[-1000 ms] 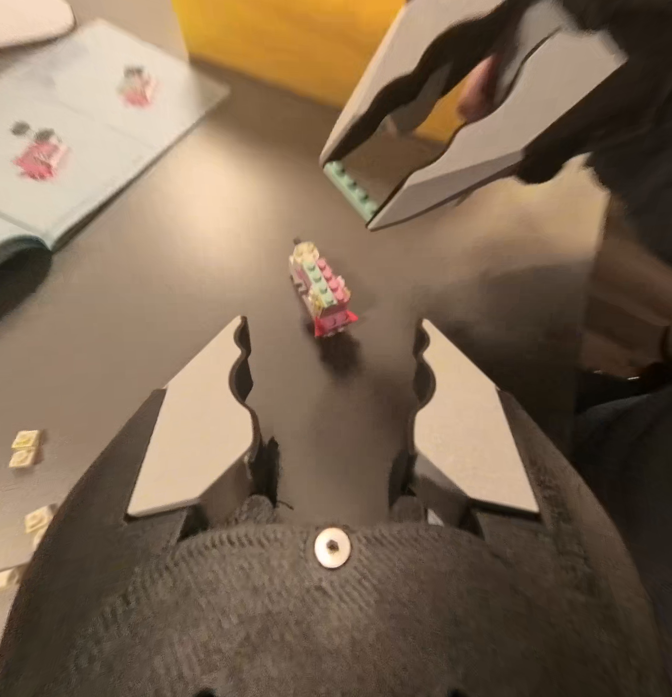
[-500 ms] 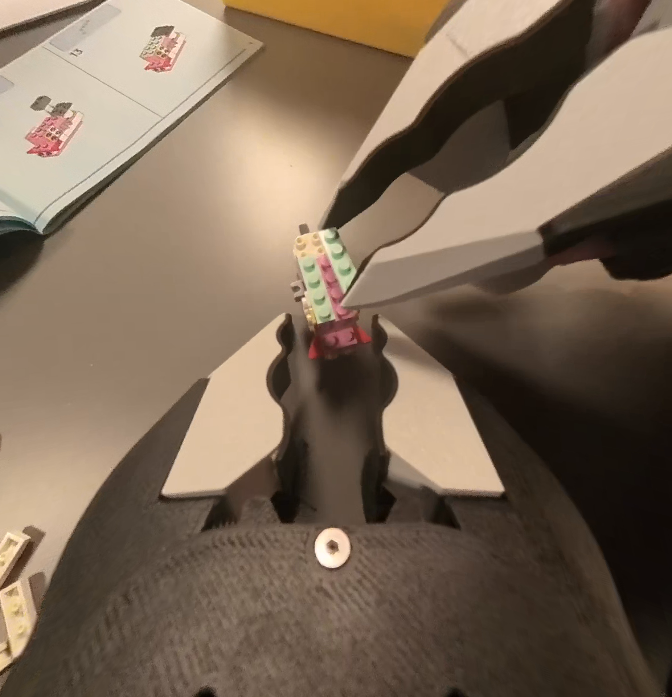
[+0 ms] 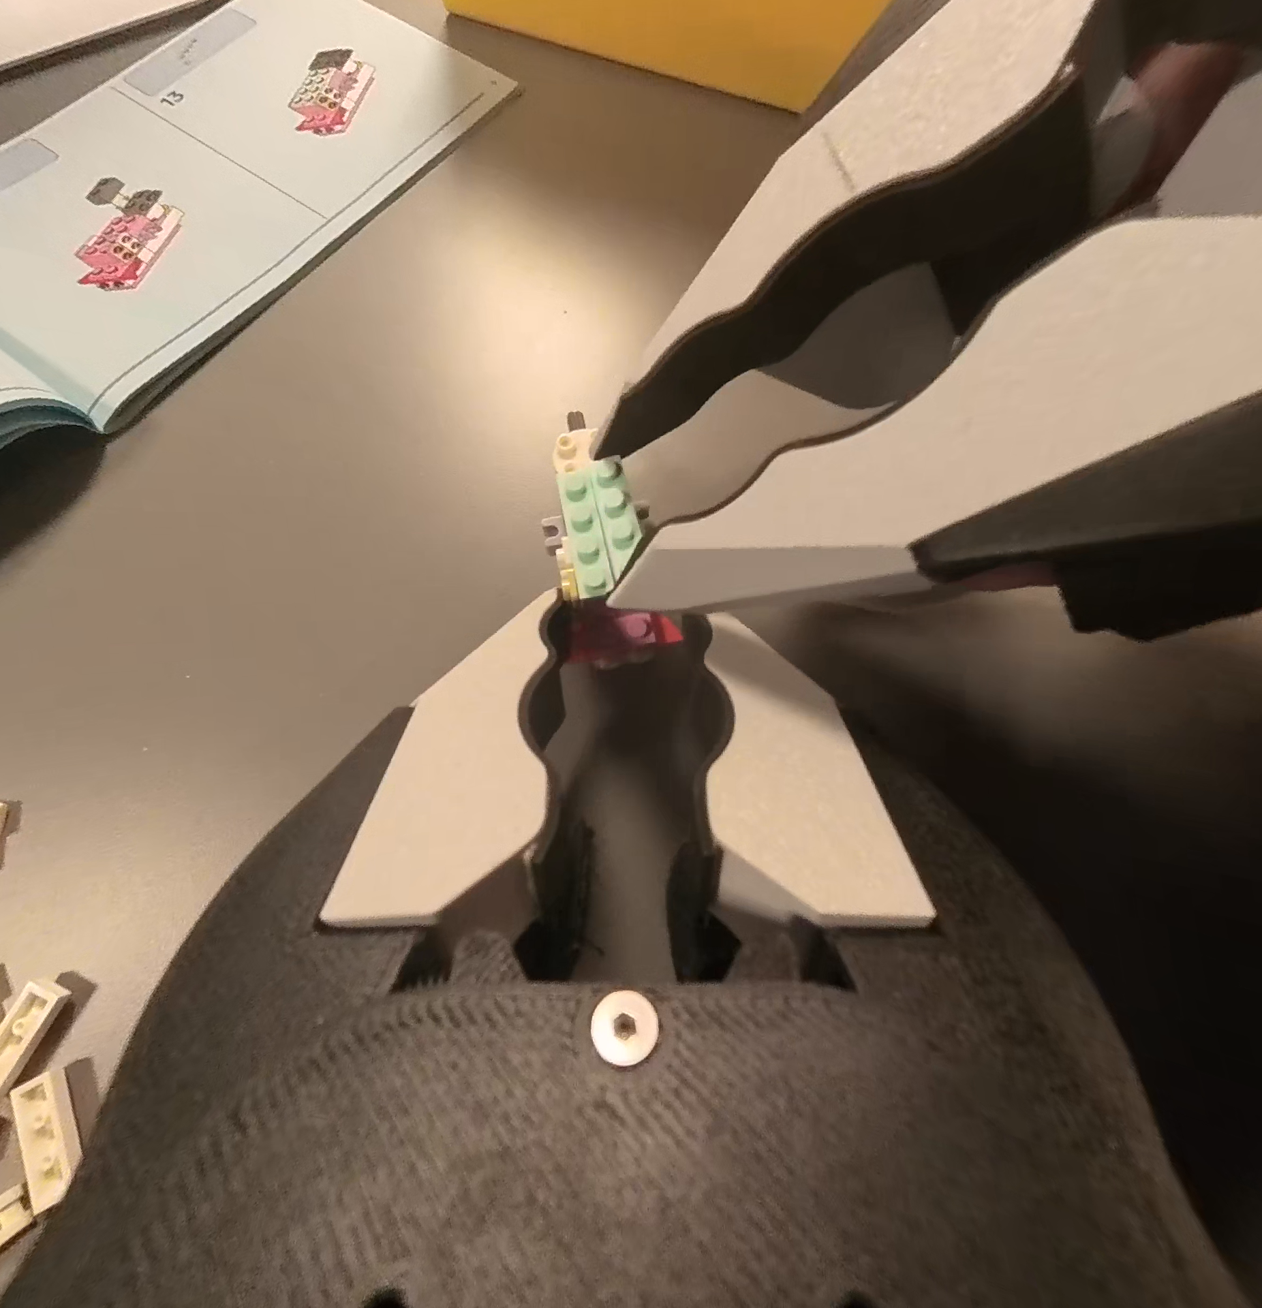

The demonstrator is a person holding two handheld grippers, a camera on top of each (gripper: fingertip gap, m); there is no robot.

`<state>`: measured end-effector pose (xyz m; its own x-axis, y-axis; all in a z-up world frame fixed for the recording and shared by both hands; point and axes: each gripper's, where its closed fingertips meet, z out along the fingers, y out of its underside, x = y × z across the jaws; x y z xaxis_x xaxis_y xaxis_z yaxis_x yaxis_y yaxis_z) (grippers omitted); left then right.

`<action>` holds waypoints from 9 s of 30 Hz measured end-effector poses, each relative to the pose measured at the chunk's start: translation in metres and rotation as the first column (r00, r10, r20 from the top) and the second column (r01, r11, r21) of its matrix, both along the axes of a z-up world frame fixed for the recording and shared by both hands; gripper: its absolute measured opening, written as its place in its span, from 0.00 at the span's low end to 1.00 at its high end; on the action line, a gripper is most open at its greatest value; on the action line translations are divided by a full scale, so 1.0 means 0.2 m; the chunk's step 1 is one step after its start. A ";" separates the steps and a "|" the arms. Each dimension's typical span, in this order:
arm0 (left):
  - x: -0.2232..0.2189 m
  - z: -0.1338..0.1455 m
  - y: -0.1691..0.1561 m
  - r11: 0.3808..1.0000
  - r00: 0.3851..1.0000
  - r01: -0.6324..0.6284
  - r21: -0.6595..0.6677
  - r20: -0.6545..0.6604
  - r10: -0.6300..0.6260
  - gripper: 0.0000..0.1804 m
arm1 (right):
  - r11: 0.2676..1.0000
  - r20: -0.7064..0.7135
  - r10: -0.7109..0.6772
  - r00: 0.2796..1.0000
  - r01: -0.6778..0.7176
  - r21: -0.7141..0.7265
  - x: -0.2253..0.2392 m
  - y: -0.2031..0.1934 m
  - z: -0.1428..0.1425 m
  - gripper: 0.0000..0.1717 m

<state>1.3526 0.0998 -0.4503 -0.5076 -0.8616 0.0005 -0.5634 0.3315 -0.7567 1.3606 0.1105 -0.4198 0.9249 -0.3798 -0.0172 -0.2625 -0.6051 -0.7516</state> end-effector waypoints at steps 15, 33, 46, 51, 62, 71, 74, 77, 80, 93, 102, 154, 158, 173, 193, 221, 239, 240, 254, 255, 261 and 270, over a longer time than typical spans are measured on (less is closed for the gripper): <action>-0.01 0.00 0.00 0.999 1.000 0.011 -0.032 -0.018 -0.011 0.17 | 0.986 0.148 0.016 0.989 -0.041 0.162 -0.02 -0.03 0.15 0.35; -0.10 0.11 0.01 0.947 0.983 0.114 -0.299 -0.107 -0.152 0.16 | 0.861 0.794 0.494 0.354 -0.326 -0.390 -0.07 -0.06 0.01 0.38; -0.12 0.16 0.00 0.878 0.983 0.113 -0.465 -0.073 -0.166 0.16 | 0.863 0.814 0.493 0.309 -0.292 -0.412 -0.04 0.01 0.00 0.22; -0.12 0.16 0.00 0.877 0.984 0.116 -0.466 -0.069 -0.167 0.16 | 0.846 0.802 0.525 0.284 -0.278 -0.455 -0.04 0.01 0.00 0.22; -0.13 0.19 0.00 0.955 0.959 0.248 -0.162 0.178 -0.219 0.43 | 0.822 0.766 0.564 0.308 -0.291 -0.489 -0.03 -0.04 0.01 0.21; -0.19 0.26 -0.06 0.814 0.652 0.230 0.533 0.537 -0.536 0.34 | 0.800 0.744 0.591 0.312 -0.347 -0.490 -0.07 -0.03 0.04 0.21; -0.17 0.26 -0.04 0.811 0.655 0.181 0.557 0.547 -0.522 0.30 | 0.797 0.742 0.593 0.314 -0.359 -0.485 -0.09 -0.03 0.05 0.21; -0.15 0.26 -0.02 0.821 0.665 0.168 0.545 0.552 -0.503 0.29 | 0.789 0.737 0.602 0.306 -0.370 -0.491 -0.11 -0.02 0.06 0.21; -0.16 0.27 -0.02 0.825 0.665 0.188 0.532 0.549 -0.506 0.19 | 0.777 0.726 0.617 0.304 -0.381 -0.501 -0.13 -0.02 0.05 0.21; -0.16 0.27 0.00 0.852 0.702 0.196 0.486 0.537 -0.468 0.14 | 0.772 0.694 0.629 0.350 -0.390 -0.503 -0.12 0.00 0.03 0.21; -0.10 0.30 0.02 0.958 0.920 0.238 -0.158 0.352 -0.170 0.32 | 0.860 0.846 0.494 0.203 -0.261 -0.439 -0.04 0.00 0.12 0.21; -0.03 0.03 0.29 0.999 1.000 -0.020 -0.034 0.018 0.021 0.31 | 0.983 0.821 0.009 0.571 -0.157 0.098 0.25 -0.12 0.20 0.30; -0.03 0.03 0.29 0.999 1.000 -0.023 -0.035 0.014 0.024 0.31 | 0.983 0.822 0.018 0.570 -0.161 0.091 0.24 -0.12 0.19 0.30; -0.03 0.02 0.30 0.999 1.000 -0.029 -0.035 -0.002 0.029 0.30 | 0.981 0.821 0.030 0.570 -0.172 0.084 0.23 -0.11 0.19 0.27; -0.03 0.01 0.30 0.999 0.999 -0.032 -0.036 -0.008 0.031 0.30 | 0.981 0.824 0.043 0.564 -0.178 0.071 0.23 -0.11 0.18 0.26; -0.02 0.04 0.33 0.994 0.997 -0.073 -0.075 0.013 0.075 0.28 | 0.982 0.827 0.047 0.560 -0.179 0.065 0.23 -0.11 0.17 0.25; -0.72 0.97 1.12 0.872 0.720 -0.454 -0.184 0.501 0.481 0.26 | 0.988 0.813 -0.023 0.582 -0.109 0.106 0.31 -0.15 0.19 0.25; -0.76 1.00 1.22 0.851 0.690 -0.501 -0.160 0.519 0.504 0.26 | 0.989 0.813 -0.034 0.581 -0.097 0.111 0.32 -0.16 0.19 0.25; -0.83 1.01 2.07 0.720 0.605 -0.667 -0.194 0.423 0.675 0.27 | 1.000 0.858 -0.014 0.514 0.000 0.016 0.37 -0.16 0.16 0.24; -0.80 0.95 2.08 0.731 0.641 -0.661 -0.170 0.377 0.668 0.27 | 1.000 0.856 -0.024 0.517 0.011 0.022 0.38 -0.17 0.16 0.24; -0.68 0.74 2.14 0.781 0.765 -0.624 -0.005 0.199 0.612 0.30 | 0.996 0.841 -0.085 0.535 0.065 0.059 0.43 -0.16 0.18 0.24; -0.51 0.49 1.90 0.920 0.920 -0.388 -0.050 -0.078 0.384 0.28 | 0.996 0.844 -0.082 0.531 0.080 0.046 0.44 -0.10 0.17 0.23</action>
